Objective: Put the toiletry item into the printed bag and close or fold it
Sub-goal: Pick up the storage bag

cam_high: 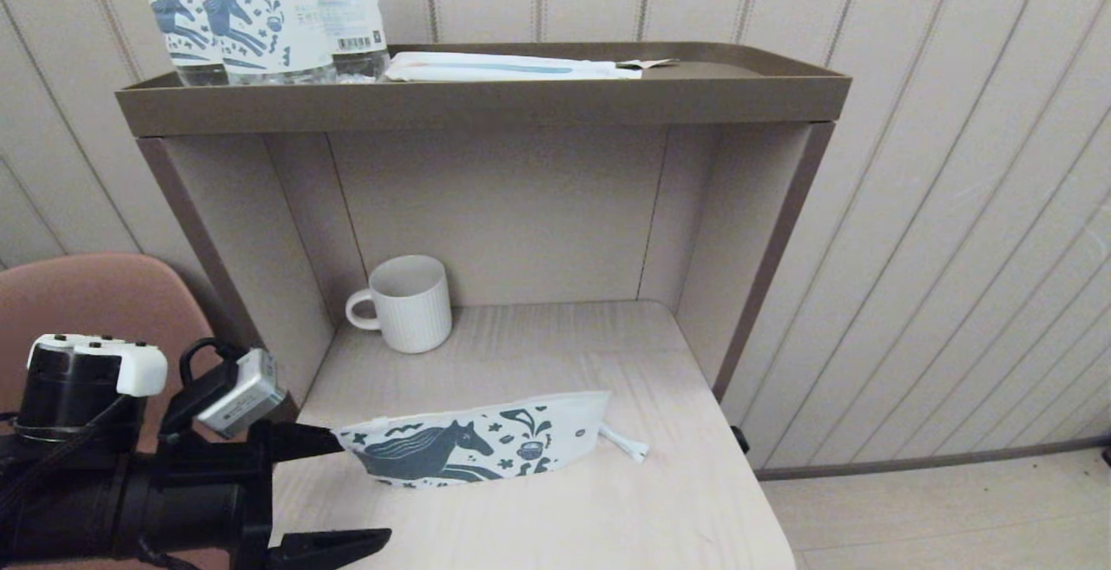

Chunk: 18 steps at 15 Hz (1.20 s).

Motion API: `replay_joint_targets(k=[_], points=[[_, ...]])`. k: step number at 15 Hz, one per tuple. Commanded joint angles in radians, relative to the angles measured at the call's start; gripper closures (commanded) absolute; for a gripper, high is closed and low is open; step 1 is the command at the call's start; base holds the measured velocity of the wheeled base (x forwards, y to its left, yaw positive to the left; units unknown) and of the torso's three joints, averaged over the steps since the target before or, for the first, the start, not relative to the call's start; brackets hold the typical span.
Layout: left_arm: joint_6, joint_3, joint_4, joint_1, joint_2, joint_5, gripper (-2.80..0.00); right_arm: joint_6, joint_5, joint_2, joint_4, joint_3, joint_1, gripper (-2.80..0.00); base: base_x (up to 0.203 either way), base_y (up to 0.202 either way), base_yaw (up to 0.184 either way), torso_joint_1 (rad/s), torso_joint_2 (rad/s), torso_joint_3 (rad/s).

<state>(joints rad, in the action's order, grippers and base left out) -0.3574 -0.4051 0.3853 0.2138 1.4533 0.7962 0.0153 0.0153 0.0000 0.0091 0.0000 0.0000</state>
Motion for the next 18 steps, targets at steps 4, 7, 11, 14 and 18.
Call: replay_joint_targets(k=[4, 7, 11, 14, 18], points=[[0.000, 0.013, 0.005, 0.035, -0.020, 0.000, -2.80, 0.000, 0.000, 0.000, 0.000, 0.000, 0.000, 0.00, 0.000, 0.000, 0.000, 0.000, 0.00, 0.000], [-0.002, -0.001, 0.014, 0.035, 0.041, -0.002, -2.80, 0.000, 0.000, 0.000, 0.000, 0.000, 0.000, 0.00, 0.000, 0.000, 0.000, 0.000, 0.00, 0.000], [0.005, 0.034, 0.151, 0.035, 0.084, -0.001, -2.80, -0.002, 0.000, 0.000, 0.000, 0.000, 0.000, 0.00, 0.000, 0.000, 0.000, 0.000, 0.00, 0.000], [0.020, 0.104, 0.344, 0.035, 0.142, 0.001, -2.80, 0.000, 0.000, 0.000, 0.000, 0.000, 0.000, 0.00, 0.000, 0.000, 0.000, 0.000, 0.00, 0.000], [0.031, 0.113, 0.404, 0.038, 0.179, 0.005, -2.80, -0.002, 0.000, 0.000, 0.000, 0.000, 0.000, 0.00, 0.000, 0.000, 0.000, 0.000, 0.00, 0.000]])
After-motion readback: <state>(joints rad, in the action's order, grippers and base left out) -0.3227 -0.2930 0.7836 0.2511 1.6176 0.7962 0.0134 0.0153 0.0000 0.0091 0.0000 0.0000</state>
